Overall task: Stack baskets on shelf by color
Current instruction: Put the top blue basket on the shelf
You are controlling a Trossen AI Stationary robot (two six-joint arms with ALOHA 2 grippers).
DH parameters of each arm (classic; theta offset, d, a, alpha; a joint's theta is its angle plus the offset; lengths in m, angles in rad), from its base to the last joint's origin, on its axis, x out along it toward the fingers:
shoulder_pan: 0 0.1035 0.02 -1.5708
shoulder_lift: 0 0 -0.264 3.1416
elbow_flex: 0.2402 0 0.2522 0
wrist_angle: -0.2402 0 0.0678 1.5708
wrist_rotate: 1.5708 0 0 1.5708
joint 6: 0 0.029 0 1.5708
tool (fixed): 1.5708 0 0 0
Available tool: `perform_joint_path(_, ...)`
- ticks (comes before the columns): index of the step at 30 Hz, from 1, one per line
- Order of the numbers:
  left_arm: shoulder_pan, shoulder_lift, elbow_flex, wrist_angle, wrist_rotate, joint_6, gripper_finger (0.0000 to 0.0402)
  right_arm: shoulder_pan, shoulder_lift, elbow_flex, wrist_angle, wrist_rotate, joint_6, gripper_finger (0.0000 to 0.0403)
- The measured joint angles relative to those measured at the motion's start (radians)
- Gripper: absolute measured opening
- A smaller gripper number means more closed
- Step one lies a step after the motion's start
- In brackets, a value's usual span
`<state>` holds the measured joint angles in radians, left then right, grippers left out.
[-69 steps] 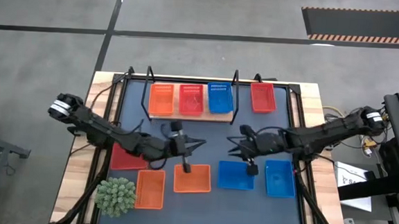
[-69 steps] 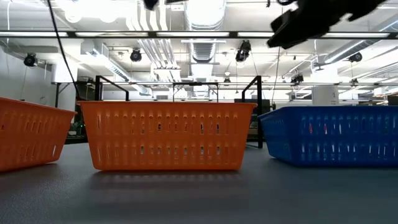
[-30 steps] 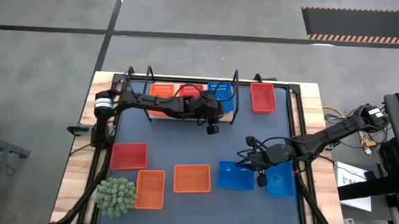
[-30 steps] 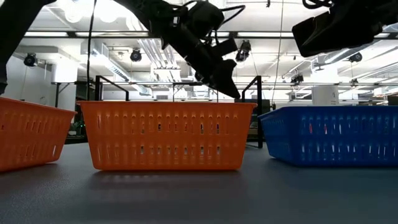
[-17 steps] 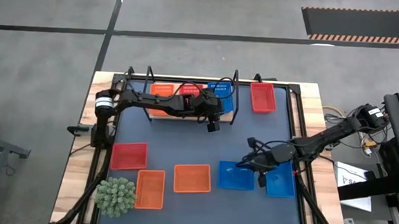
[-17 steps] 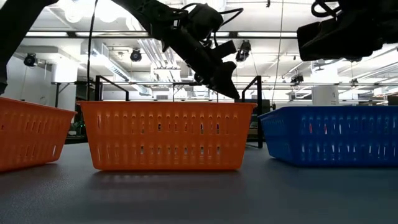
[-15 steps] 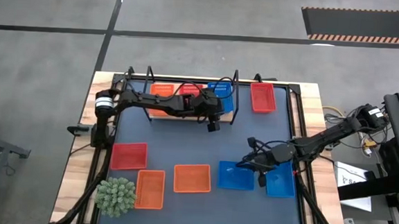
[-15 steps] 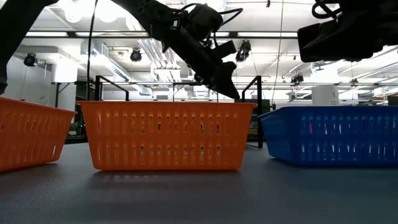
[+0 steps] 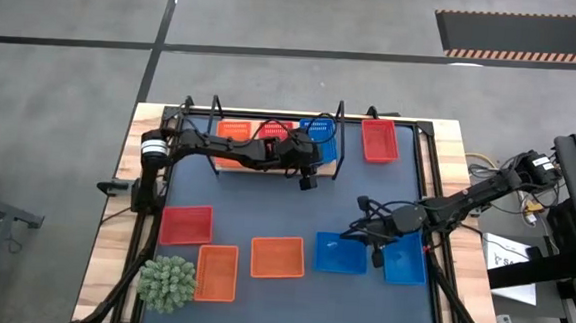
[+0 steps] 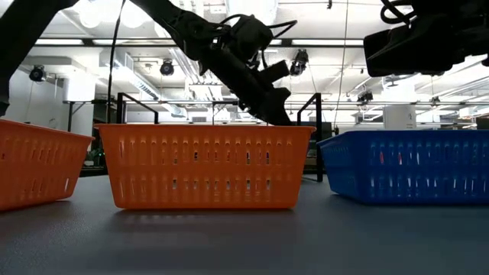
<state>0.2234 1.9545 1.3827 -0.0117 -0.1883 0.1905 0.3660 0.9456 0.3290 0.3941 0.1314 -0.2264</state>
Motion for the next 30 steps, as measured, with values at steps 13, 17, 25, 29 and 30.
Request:
perform_joint_path(13, 0.006, 0.011, -0.002, -0.033, 0.0, 0.0, 0.0125, 0.0, -0.002, 0.0, -0.022, 0.0, 0.01, 0.0008)
perform_joint_path(17, 0.006, 0.011, -0.002, -0.057, 0.0, 0.0, 0.0125, 0.0, -0.002, 0.0, -0.023, 0.0, 0.01, 0.0008)
perform_joint_path(25, 0.006, 0.011, -0.002, -0.059, 0.0, 0.023, 0.0109, 0.0, -0.002, 0.0, -0.023, 0.0, 0.019, 0.0008)
perform_joint_path(29, 0.006, 0.011, -0.002, -0.06, 0.0, 0.026, 0.0071, 0.0, -0.002, 0.0, -0.023, 0.0, 0.019, 0.0008)
perform_joint_path(30, 0.006, 0.011, -0.002, -0.06, 0.0, 0.026, 0.0061, 0.0, -0.002, 0.0, -0.023, 0.0, 0.019, 0.0008)
